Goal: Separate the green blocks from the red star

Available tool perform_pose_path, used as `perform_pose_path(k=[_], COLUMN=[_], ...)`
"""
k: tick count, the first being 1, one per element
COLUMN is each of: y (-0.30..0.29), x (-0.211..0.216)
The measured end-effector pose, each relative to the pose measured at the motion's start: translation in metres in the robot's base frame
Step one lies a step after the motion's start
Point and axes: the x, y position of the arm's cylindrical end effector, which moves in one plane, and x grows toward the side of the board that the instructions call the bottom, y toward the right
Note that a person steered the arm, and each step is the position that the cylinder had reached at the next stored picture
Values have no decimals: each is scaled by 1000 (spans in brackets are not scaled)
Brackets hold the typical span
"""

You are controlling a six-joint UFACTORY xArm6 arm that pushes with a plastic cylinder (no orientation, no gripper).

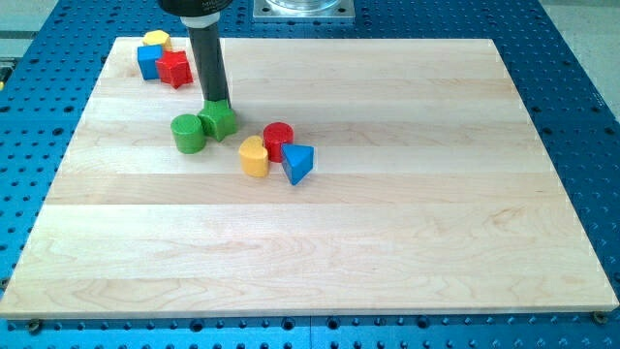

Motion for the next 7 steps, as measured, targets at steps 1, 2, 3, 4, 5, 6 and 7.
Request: perform_pose_path(k=[1, 2, 3, 4, 5, 6, 7], y=[-14, -14, -14, -14, -14, -14, -14], x=[0, -12, -16, -17, -17, -15, -20])
